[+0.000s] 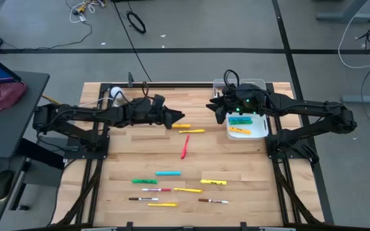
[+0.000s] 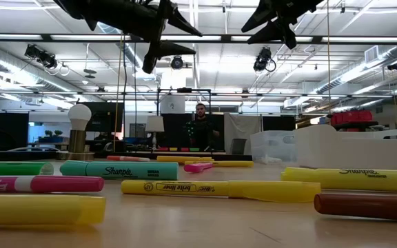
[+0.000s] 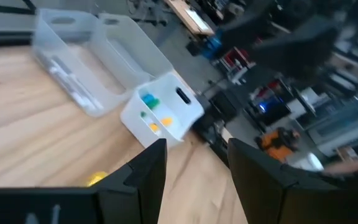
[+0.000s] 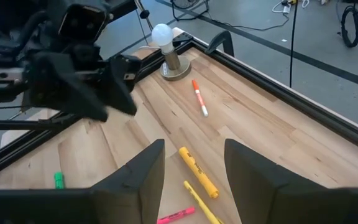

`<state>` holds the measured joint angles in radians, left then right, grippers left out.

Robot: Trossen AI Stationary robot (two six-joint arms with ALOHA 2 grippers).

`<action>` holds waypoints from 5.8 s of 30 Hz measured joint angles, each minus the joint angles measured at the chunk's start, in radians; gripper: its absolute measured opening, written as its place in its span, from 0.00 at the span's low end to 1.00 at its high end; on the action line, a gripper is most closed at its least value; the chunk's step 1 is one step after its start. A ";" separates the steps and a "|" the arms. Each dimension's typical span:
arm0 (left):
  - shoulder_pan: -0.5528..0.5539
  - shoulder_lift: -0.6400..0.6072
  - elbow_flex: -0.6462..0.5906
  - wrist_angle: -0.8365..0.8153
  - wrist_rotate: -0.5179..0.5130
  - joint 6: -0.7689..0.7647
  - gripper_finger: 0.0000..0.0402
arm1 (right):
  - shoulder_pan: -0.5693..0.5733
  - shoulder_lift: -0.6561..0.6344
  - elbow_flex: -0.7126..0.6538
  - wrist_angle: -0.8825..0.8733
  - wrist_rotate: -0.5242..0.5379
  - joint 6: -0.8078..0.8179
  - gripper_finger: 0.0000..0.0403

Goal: Pick & Place Markers
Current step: Put the dark yellow highlighter pen into the white bin

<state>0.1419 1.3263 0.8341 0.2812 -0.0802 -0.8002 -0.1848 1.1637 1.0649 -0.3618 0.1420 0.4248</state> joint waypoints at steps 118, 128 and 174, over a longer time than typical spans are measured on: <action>-0.042 0.245 0.369 -0.598 0.257 0.654 0.18 | 0.055 0.013 -0.437 0.664 -0.256 0.336 0.66; -0.038 0.245 0.369 -0.601 0.251 0.646 0.18 | 0.056 0.013 -0.434 0.655 -0.288 0.380 0.43; -0.020 0.245 0.370 -0.706 0.231 0.666 0.18 | 0.040 0.014 -0.432 0.587 -0.267 0.473 0.60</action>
<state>0.1215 1.5715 1.2037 -0.4251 0.1509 -0.1345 -0.1450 1.1774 0.6327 0.2249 -0.1247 0.8978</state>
